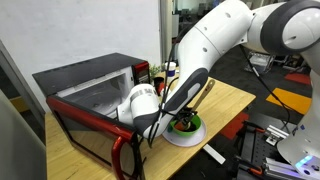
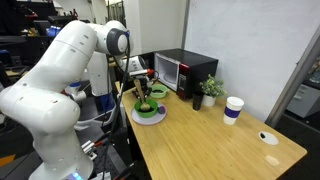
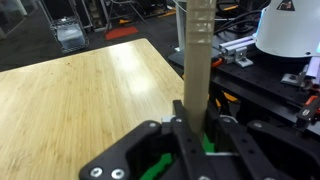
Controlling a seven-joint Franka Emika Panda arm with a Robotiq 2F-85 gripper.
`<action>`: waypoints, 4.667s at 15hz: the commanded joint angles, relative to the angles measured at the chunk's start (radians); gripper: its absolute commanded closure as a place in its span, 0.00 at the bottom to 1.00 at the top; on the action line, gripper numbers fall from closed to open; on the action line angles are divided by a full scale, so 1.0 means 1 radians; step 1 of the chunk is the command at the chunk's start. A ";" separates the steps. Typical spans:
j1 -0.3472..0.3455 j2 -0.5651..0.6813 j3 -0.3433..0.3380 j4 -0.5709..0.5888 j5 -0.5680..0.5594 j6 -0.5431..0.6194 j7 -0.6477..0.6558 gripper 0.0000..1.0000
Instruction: Use the wooden spoon to stir the contents in the green bowl
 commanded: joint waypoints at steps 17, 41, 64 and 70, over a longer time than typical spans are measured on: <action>-0.020 0.060 0.012 0.019 -0.042 -0.053 0.052 0.94; 0.041 0.128 0.030 0.088 -0.196 -0.061 0.076 0.94; 0.010 0.059 0.027 -0.041 -0.123 -0.039 0.213 0.94; 0.026 0.093 0.036 0.024 -0.205 -0.052 0.163 0.94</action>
